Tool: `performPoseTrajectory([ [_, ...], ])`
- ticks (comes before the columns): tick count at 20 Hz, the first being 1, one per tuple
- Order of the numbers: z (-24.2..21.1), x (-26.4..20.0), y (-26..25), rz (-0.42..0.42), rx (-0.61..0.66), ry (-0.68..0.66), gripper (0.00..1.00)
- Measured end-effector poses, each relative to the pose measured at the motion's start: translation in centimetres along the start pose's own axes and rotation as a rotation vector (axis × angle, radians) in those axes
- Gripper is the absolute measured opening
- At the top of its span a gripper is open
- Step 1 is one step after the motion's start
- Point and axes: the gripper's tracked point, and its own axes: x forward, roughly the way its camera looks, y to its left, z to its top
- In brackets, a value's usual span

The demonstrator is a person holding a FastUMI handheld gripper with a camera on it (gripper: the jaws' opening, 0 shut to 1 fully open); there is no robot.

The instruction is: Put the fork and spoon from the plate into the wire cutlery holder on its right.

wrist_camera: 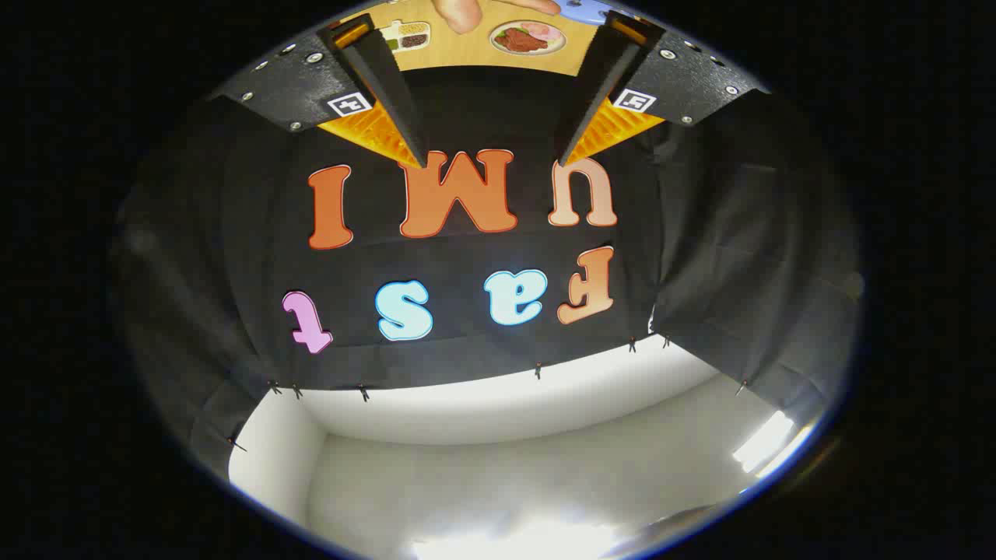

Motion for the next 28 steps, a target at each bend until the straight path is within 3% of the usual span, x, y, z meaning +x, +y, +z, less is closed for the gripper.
performPoseTrajectory([
  [8,-0.9,0.5,-0.1,-0.002,0.028,0.055,0.97],
  [13,1.1,1.2,-1.8,-0.061,-0.083,-0.044,0.96],
  [20,-1.6,1.9,-3.3,-0.095,-0.045,0.034,0.97],
  [25,-6.3,2.4,-0.3,-0.055,-0.025,0.119,0.97],
  [28,-10.1,2.3,3.9,0.033,-0.040,0.213,0.97],
])
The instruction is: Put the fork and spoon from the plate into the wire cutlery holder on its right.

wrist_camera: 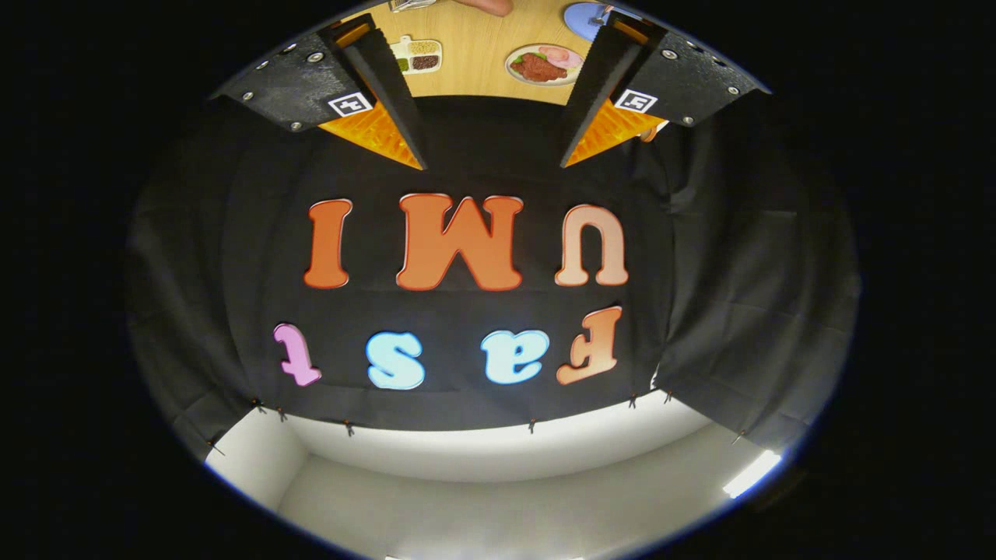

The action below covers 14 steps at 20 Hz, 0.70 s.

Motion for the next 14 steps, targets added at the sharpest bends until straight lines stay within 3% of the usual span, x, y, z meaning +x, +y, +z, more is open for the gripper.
performPoseTrajectory([
  [9,-11.1,2.0,11.0,0.183,-0.045,0.311,0.97],
  [14,-17.5,1.4,15.1,0.245,0.015,0.547,0.97],
])
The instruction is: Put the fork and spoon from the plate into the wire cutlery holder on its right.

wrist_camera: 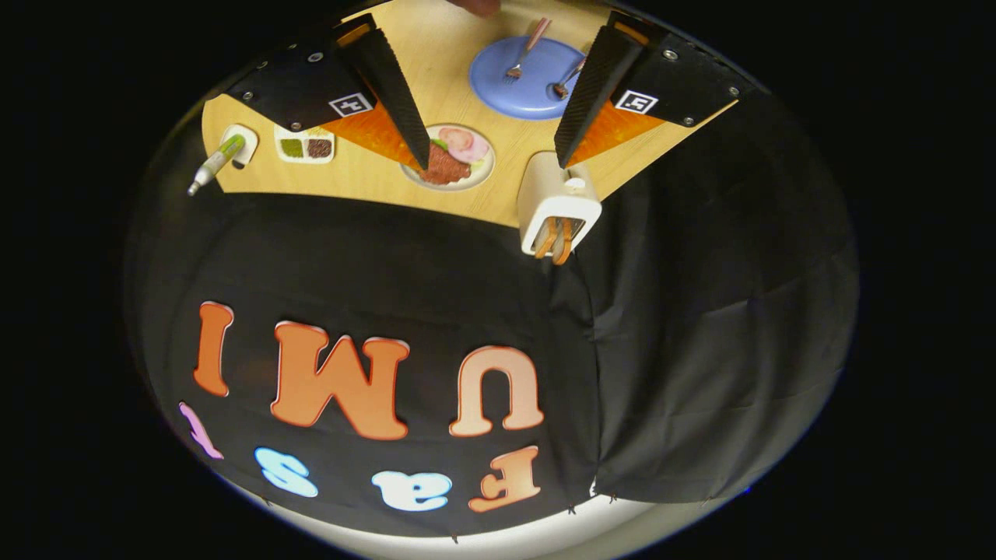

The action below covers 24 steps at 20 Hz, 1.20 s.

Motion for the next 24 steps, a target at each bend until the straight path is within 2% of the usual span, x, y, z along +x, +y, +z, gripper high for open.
performPoseTrajectory([
  [3,-3.9,1.9,1.6,0.019,0.062,0.144,0.97],
  [9,-10.9,3.7,2.8,-0.018,0.033,0.378,0.96],
  [15,-17.5,3.7,3.8,-0.024,0.071,0.638,0.96],
  [17,-19.7,3.3,4.7,0.007,0.122,0.744,0.90],
  [20,-21.4,3.5,4.0,-0.031,0.132,0.804,0.82],
  [24,-22.6,4.3,4.1,-0.044,0.114,0.853,0.79],
])
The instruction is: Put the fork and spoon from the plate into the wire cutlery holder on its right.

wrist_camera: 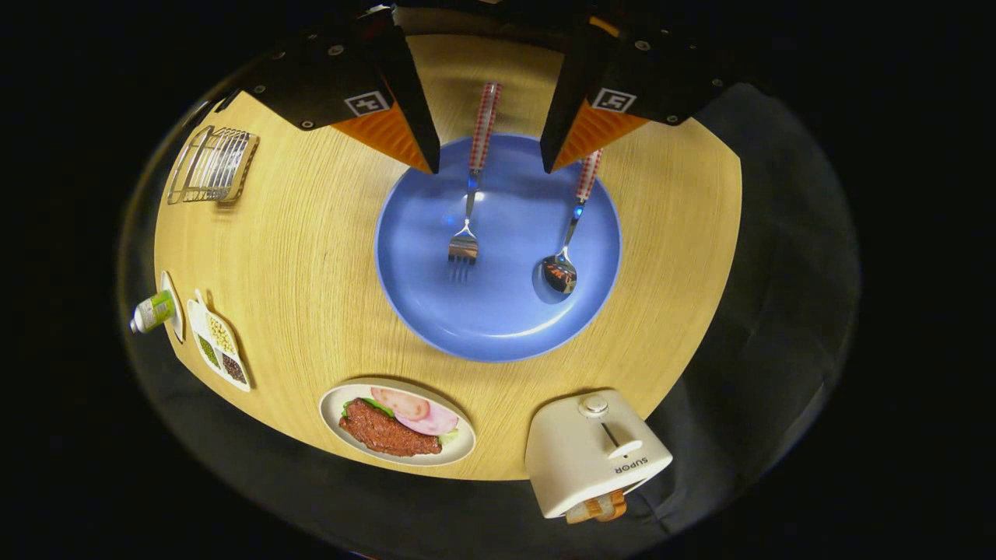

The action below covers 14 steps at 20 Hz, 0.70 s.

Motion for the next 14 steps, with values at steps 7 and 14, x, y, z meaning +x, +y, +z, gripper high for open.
performPoseTrajectory([
  [7,-0.6,2.1,-0.1,-0.052,0.014,0.075,0.47],
  [14,-0.7,2.7,-1.1,-0.091,0.006,0.096,0.11],
])
